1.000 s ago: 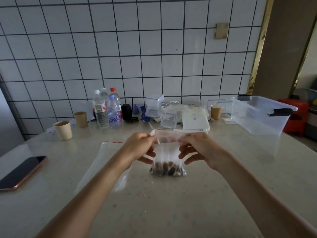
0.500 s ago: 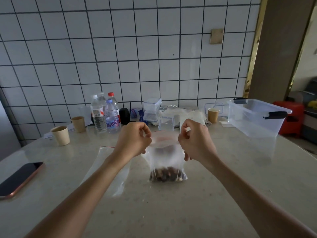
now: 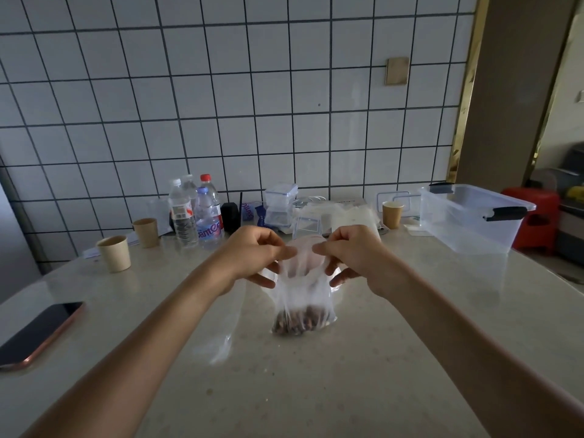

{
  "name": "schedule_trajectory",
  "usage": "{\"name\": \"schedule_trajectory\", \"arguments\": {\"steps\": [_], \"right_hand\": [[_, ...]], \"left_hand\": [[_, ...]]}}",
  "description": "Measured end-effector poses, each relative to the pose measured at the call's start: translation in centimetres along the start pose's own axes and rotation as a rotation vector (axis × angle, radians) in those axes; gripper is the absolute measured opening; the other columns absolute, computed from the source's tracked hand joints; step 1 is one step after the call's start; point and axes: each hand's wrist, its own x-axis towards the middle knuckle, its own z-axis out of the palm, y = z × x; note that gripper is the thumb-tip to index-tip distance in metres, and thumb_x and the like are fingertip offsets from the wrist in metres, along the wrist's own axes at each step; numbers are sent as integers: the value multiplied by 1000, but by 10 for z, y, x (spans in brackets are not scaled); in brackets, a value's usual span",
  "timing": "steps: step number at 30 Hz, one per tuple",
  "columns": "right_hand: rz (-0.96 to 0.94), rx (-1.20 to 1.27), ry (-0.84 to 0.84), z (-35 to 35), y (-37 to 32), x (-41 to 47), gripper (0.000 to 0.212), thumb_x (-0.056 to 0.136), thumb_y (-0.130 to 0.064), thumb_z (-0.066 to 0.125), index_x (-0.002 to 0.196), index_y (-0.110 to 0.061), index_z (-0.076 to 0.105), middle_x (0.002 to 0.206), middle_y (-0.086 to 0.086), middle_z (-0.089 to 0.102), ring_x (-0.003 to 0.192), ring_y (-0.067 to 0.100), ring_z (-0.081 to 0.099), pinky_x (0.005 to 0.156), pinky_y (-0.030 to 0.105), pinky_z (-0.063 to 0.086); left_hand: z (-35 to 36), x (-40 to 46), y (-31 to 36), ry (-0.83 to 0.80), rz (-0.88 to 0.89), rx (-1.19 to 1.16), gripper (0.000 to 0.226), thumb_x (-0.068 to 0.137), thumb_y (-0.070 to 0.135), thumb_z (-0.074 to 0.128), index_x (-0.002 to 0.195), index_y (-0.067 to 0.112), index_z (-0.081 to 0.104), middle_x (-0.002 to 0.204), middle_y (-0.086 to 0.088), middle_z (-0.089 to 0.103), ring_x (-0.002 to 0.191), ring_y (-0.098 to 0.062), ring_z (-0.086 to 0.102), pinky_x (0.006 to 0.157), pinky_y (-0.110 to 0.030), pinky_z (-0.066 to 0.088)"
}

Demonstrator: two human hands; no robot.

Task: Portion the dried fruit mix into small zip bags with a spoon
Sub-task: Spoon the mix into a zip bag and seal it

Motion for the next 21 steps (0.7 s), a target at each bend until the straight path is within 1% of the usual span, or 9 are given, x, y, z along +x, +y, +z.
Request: {"name": "schedule_trajectory", "arguments": {"steps": [3, 6, 8, 11, 14, 16, 18, 20, 21], "right_hand": [[-119, -35, 13, -2, 0, -5, 25, 85, 3, 77, 75, -5, 56, 72, 14, 64, 45, 19, 63, 43, 33, 55], [-336, -218, 74, -3, -1, -7, 31, 83, 15, 68, 71, -10, 54, 65, 6, 56, 47, 24, 63, 45, 45, 56], [-466, -381, 118, -4, -4, -8, 33, 79, 16, 66, 67, -14, 56, 61, -2, 53, 52, 26, 60, 53, 44, 56], [-487, -451, 92, -8, -7, -6, 31, 80, 12, 75, 68, -12, 59, 62, -3, 54, 57, 27, 59, 62, 48, 58], [-475, -403, 44, -16, -6, -6, 27, 82, 0, 83, 74, -14, 61, 75, 5, 64, 68, 29, 61, 64, 40, 56], [-568, -446, 61, -21, -4, -9, 22, 81, -7, 86, 80, -16, 66, 85, 4, 70, 72, 26, 62, 63, 30, 52], [-688, -457, 5, -25, -1, -16, 21, 80, -11, 88, 85, -18, 69, 88, -3, 70, 70, 15, 64, 62, 24, 50], [-792, -533, -91, -25, 3, -21, 24, 80, -10, 88, 94, -19, 71, 94, -10, 68, 70, 11, 66, 62, 22, 51], [-814, -619, -119, -24, 5, -20, 26, 81, -10, 87, 100, -21, 72, 99, -11, 68, 70, 10, 66, 64, 26, 53]], "left_hand": [[1, 1, -2, 135, 102, 94, 14, 89, 10, 81, 89, 7, 67, 83, -12, 73, 60, -13, 73, 53, -35, 62], [0, 5, -3, 241, 236, 282, 21, 87, -6, 73, 79, 12, 65, 74, -8, 71, 57, -21, 72, 53, -40, 63], [-1, 7, -3, 276, 315, 445, 32, 84, -8, 71, 71, 21, 63, 70, 1, 69, 58, -18, 69, 55, -36, 61], [-5, 6, 0, 255, 413, 619, 24, 83, 11, 80, 75, 28, 65, 76, 11, 67, 70, -9, 65, 68, -35, 58], [-13, -3, 1, 167, 571, 588, 15, 88, 40, 79, 88, 30, 69, 82, 18, 66, 64, -6, 61, 62, -27, 49], [-18, -13, -2, 91, 639, 639, 24, 85, 61, 70, 94, 39, 68, 80, 29, 65, 63, -5, 61, 57, -18, 41], [-21, -20, -10, 17, 631, 757, 39, 78, 78, 63, 103, 48, 66, 82, 40, 60, 70, 7, 61, 56, -17, 40], [-23, -20, -21, 14, 630, 889, 42, 78, 73, 70, 113, 50, 64, 92, 45, 58, 79, 25, 53, 58, -14, 34], [-23, -17, -26, 23, 638, 931, 41, 81, 64, 76, 117, 49, 64, 100, 40, 60, 81, 31, 48, 60, -12, 31]]}}
